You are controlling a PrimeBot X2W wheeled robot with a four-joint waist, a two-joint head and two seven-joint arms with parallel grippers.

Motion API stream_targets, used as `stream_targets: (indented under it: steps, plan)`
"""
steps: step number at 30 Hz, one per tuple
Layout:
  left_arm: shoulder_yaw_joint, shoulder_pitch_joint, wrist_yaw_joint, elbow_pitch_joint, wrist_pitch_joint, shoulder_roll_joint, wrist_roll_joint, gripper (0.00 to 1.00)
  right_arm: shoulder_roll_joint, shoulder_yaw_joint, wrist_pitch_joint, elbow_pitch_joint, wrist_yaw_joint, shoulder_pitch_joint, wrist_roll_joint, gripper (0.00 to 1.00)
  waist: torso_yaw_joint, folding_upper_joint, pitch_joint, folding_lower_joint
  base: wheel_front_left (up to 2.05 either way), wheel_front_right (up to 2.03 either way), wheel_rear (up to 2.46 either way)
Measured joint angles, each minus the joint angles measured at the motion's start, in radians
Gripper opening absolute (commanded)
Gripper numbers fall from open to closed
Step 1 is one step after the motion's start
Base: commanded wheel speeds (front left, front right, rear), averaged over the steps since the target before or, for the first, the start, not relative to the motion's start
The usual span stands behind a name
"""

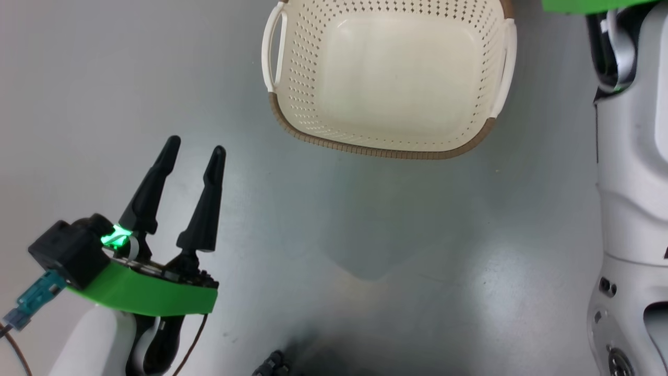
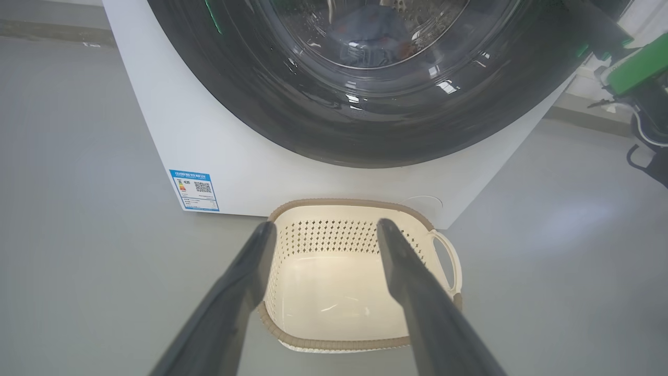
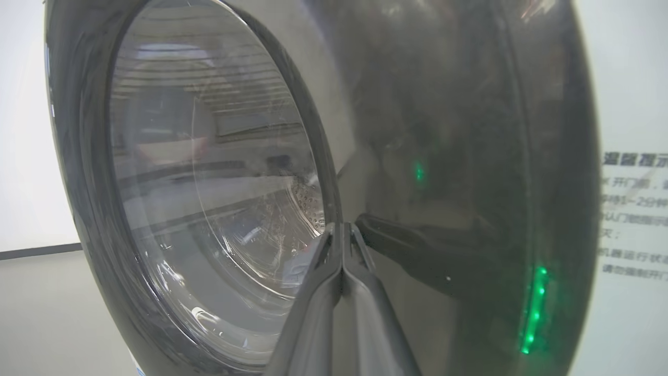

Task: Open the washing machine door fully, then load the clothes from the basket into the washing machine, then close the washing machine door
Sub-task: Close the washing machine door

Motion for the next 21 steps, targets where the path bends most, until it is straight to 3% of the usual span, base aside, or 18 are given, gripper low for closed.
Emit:
stream_targets:
  steps: [21]
  plan:
    - [-0.005, -0.016, 0.000, -0.009, 0.000, -0.002, -0.013, 1.00, 0.004, 0.012, 0.000, 0.047, 0.009, -0.105, -0.069, 0.00, -0.008, 0.0000, 0.032, 0.0000, 0.00, 0.00, 0.00]
